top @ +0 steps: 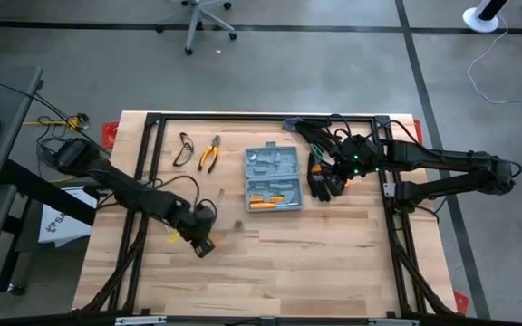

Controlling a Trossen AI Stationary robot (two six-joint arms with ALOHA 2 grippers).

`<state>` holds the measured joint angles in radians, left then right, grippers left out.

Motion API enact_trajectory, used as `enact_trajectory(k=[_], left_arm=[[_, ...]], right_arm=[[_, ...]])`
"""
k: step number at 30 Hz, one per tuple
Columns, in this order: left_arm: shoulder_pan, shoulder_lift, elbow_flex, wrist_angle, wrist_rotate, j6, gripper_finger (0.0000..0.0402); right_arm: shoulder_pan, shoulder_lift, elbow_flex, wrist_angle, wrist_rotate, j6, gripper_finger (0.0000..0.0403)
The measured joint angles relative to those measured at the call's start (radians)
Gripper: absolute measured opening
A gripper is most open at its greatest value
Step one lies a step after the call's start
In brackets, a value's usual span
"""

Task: Prefit tool cases
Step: Put the yellow hammer into the gray toolbox

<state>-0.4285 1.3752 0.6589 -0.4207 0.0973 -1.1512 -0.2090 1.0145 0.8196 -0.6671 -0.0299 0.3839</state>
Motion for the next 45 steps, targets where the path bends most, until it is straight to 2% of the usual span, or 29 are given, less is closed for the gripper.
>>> enact_trajectory(k=[1, 6, 11, 16, 22, 27, 31, 34, 37, 42, 45], left_arm=[[0.007, -0.018, 0.0, 0.031, 0.007, 0.002, 0.0001], [0.046, -0.095, -0.022, 0.226, 0.065, 0.008, 0.0004], [0.063, -0.109, -0.053, 0.277, 0.048, 0.032, 0.0003], [0.06, -0.109, -0.054, 0.288, -0.044, 0.159, 0.0], [0.059, -0.064, -0.053, 0.227, -0.125, 0.101, 0.0024], [0.067, 0.028, -0.024, 0.268, -0.174, 0.125, 0.0057], [0.076, 0.11, 0.041, 0.297, -0.131, 0.21, 0.0091], [0.053, 0.163, 0.089, 0.426, -0.085, 0.346, 0.0101], [0.031, 0.228, 0.128, 0.478, -0.07, 0.399, 0.0088], [0.03, 0.368, 0.135, 0.469, 0.064, 0.329, 0.0056], [0.038, 0.408, 0.139, 0.477, 0.087, 0.321, 0.004]], right_arm=[[0.0, 0.0, 0.0, 0.0, 0.0, -0.001, 0.0], [0.0, 0.0, 0.0, 0.0, 0.0, -0.008, 0.0], [0.0, 0.0, 0.0, 0.0, -0.01, -0.007, 0.0], [0.003, 0.0, 0.0, -0.003, -0.051, 0.0, 0.0], [0.026, 0.001, 0.0, -0.006, -0.006, 0.008, 0.0], [0.029, 0.021, 0.0, -0.004, 0.036, 0.008, 0.0], [0.029, 0.052, 0.0, -0.001, 0.033, 0.008, 0.0], [0.029, 0.076, 0.0, 0.0, 0.019, 0.005, 0.0], [0.029, 0.103, 0.0, 0.001, 0.002, -0.008, 0.0], [0.033, 0.133, 0.0, 0.001, -0.024, -0.012, 0.0], [0.033, 0.133, 0.0, 0.001, -0.029, -0.003, 0.0]])
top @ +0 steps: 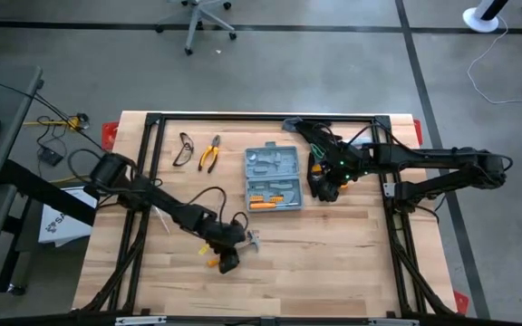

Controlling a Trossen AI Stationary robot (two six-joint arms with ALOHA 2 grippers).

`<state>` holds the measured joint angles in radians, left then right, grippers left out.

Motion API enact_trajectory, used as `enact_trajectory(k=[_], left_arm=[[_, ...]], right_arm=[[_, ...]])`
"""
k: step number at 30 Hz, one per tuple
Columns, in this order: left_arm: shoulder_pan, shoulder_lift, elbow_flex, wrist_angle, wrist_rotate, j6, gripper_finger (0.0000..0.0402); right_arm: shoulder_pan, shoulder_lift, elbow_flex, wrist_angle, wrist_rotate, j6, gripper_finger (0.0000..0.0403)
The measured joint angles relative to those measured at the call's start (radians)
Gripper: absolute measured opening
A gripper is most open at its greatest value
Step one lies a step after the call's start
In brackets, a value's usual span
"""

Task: Prefit tool cases
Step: Put the yellow hammer into the gray toolbox

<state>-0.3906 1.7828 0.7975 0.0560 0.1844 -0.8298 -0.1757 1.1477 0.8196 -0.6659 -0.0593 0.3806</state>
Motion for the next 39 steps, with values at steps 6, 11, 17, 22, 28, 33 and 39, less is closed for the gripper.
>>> enact_trajectory(k=[6, 11, 17, 22, 28, 33, 39], left_arm=[[0.034, -0.008, 0.001, -0.107, -0.096, -0.006, 0.0004], [0.058, -0.026, -0.015, -0.136, -0.101, 0.02, 0.0006], [0.077, -0.06, -0.029, -0.202, -0.155, -0.003, 0.0007], [0.089, -0.091, -0.037, -0.166, -0.13, 0.089, 0.0007], [0.098, -0.163, -0.032, -0.182, -0.194, 0.21, 0.0007], [0.125, -0.224, -0.03, -0.22, -0.26, 0.344, 0.0008], [0.152, -0.219, -0.03, -0.232, -0.147, 0.505, 0.0043]], right_arm=[[0.0, 0.0, 0.0, -0.001, -0.002, 0.004, 0.0], [0.0, 0.0, 0.0, -0.003, -0.002, 0.003, 0.0], [0.0, -0.001, 0.0, -0.003, -0.002, 0.003, 0.0], [0.0, -0.001, 0.0, -0.003, -0.001, 0.004, 0.0], [0.0, -0.001, 0.0, -0.003, -0.001, 0.004, 0.0], [0.0, -0.001, 0.0, -0.003, -0.001, 0.003, 0.0], [0.0, -0.001, 0.0, -0.003, -0.001, -0.003, 0.0]])
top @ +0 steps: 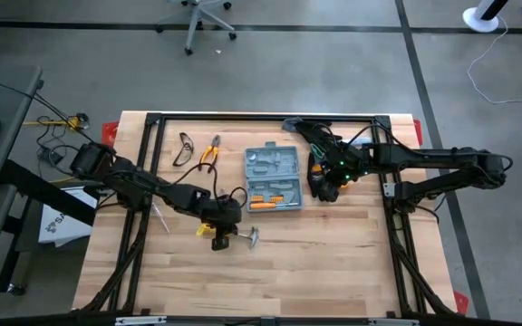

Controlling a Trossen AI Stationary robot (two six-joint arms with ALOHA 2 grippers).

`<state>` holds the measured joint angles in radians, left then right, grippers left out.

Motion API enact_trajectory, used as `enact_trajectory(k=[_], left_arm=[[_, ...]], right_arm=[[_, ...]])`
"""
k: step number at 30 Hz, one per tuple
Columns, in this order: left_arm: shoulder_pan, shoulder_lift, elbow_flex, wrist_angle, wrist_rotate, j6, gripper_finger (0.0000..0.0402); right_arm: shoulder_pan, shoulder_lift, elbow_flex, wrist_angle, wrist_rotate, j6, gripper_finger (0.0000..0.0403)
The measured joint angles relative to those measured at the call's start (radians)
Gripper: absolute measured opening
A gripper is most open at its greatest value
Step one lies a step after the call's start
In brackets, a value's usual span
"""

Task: Prefit tool cases
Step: Put the yellow hammer into the gray toolbox

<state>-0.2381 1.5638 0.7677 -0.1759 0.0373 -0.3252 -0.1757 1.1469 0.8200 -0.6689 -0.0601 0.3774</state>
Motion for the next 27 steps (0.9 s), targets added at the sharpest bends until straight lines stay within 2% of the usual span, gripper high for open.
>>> enact_trajectory(k=[8, 12, 22, 25, 27], left_arm=[[0.002, 0.008, 0.0, -0.081, -0.009, 0.098, 0.0142], [-0.007, 0.02, -0.001, -0.089, 0.006, 0.142, 0.0168], [-0.037, 0.113, 0.006, -0.121, -0.01, 0.19, 0.0169], [-0.052, 0.14, 0.01, -0.151, -0.035, 0.117, 0.0152], [-0.059, 0.145, 0.011, -0.16, -0.045, 0.047, 0.0126]], right_arm=[[0.0, 0.0, 0.0, 0.0, 0.005, -0.004, 0.0], [0.0, 0.0, 0.0, 0.0, 0.023, -0.005, 0.0], [0.0, 0.0, 0.0, 0.0, 0.026, -0.004, 0.0], [0.0, 0.0, 0.0, -0.002, 0.026, -0.001, 0.0], [0.0, 0.0, 0.0, -0.003, 0.026, -0.001, 0.0]])
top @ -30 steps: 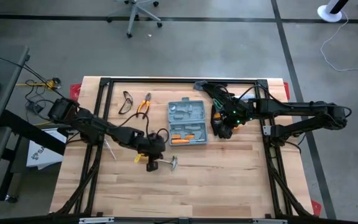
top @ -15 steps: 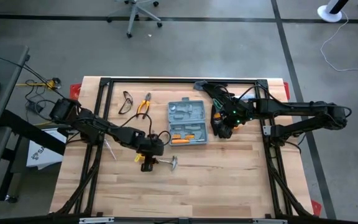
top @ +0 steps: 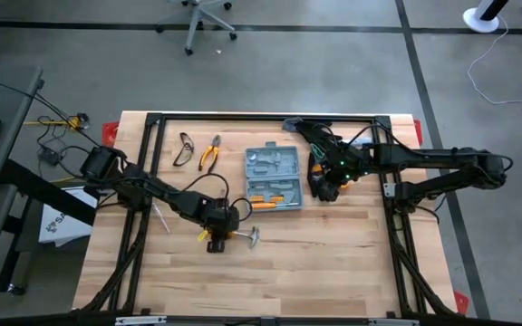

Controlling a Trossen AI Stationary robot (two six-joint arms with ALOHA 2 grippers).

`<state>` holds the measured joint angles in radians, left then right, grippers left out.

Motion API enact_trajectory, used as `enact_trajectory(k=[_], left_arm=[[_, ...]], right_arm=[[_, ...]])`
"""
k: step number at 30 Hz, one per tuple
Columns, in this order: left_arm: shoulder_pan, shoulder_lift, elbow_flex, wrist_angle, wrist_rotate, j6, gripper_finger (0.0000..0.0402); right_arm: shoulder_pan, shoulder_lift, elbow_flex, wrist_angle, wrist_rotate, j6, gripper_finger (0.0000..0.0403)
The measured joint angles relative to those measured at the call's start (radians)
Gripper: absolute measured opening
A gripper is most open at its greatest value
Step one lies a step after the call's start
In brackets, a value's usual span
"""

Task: Prefit tool cases
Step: Put the yellow hammer into the gray toolbox

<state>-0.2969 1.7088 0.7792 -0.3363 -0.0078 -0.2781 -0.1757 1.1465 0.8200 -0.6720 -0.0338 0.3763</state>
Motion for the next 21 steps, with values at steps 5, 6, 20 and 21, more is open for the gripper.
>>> enact_trajectory(k=[5, 6, 20, 21], left_arm=[[-0.005, 0.0, 0.0, -0.005, 0.009, -0.19, 0.0073], [-0.005, 0.0, 0.0, -0.002, 0.01, -0.227, 0.0073], [-0.04, -0.149, -0.019, 0.007, 0.07, -0.475, 0.0069], [-0.044, -0.163, -0.018, 0.006, 0.066, -0.48, 0.006]], right_arm=[[0.0, 0.0, 0.0, -0.002, 0.008, 0.008, 0.0], [0.0, 0.0, 0.0, -0.002, 0.008, 0.008, 0.0], [0.0, 0.0, 0.0, -0.004, 0.008, 0.008, 0.0], [0.0, 0.0, 0.0, -0.005, 0.008, 0.008, 0.0]])
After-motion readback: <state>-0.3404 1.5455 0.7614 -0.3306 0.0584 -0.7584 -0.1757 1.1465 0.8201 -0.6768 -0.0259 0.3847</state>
